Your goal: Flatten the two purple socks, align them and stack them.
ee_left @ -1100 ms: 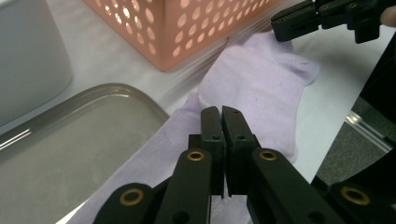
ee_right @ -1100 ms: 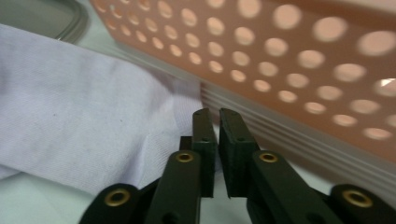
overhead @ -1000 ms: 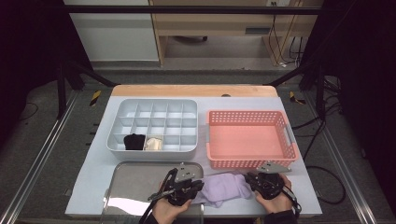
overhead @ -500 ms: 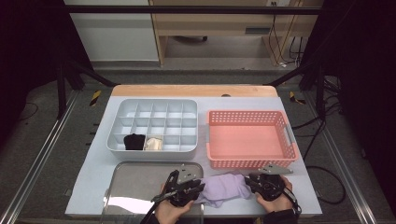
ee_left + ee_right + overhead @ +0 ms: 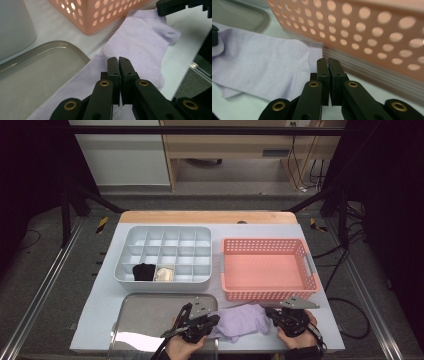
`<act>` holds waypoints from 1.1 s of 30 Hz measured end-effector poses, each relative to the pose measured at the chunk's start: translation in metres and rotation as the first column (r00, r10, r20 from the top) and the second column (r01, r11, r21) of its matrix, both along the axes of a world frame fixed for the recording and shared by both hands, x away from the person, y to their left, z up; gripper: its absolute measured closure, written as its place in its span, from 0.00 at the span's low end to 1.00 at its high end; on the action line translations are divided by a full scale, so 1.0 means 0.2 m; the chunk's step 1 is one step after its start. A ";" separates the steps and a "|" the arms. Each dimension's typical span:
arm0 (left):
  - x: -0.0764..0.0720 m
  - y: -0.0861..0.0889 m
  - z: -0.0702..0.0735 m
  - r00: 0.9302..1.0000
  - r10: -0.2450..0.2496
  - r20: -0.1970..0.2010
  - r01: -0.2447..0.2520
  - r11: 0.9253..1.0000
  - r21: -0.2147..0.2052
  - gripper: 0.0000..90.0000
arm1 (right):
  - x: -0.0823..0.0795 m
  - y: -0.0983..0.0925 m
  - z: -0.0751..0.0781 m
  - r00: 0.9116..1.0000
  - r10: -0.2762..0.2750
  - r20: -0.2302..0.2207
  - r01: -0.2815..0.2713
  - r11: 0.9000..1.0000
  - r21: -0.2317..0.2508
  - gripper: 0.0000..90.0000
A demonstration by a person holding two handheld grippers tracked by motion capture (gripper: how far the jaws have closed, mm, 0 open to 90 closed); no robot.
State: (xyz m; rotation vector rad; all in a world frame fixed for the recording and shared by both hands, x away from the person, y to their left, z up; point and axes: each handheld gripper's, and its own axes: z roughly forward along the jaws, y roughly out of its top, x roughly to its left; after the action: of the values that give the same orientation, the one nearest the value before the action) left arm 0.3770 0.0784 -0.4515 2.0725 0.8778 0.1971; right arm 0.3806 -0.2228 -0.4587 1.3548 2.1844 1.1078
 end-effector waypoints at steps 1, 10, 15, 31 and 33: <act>-0.01 0.01 0.01 1.000 -0.006 0.003 0.006 1.000 -0.003 0.97 | -0.01 0.00 0.02 1.000 0.000 0.008 0.000 1.000 0.009 0.99; -0.01 0.11 0.09 1.000 0.010 0.023 -0.009 1.000 -0.021 0.97 | -0.04 0.07 0.10 0.997 0.051 0.049 -0.054 0.997 0.052 0.99; -0.01 0.18 0.10 0.999 0.031 0.026 -0.030 0.999 -0.021 0.97 | -0.04 0.10 0.11 0.995 0.081 0.053 -0.085 0.994 0.074 0.99; 0.00 0.46 0.04 0.995 0.100 -0.015 -0.100 0.995 -0.015 0.97 | -0.05 0.31 0.11 0.981 0.192 0.039 -0.195 0.976 0.098 0.99; 0.01 0.48 0.04 0.995 0.102 -0.018 -0.102 0.995 -0.014 0.97 | -0.05 0.33 0.09 0.979 0.204 0.031 -0.206 0.974 0.092 0.99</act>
State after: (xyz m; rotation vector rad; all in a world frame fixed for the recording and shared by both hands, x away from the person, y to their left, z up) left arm 0.3780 0.1738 -0.4444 2.0202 0.9936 0.2273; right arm 0.3702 -0.1564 -0.4402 1.1685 2.3236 1.3088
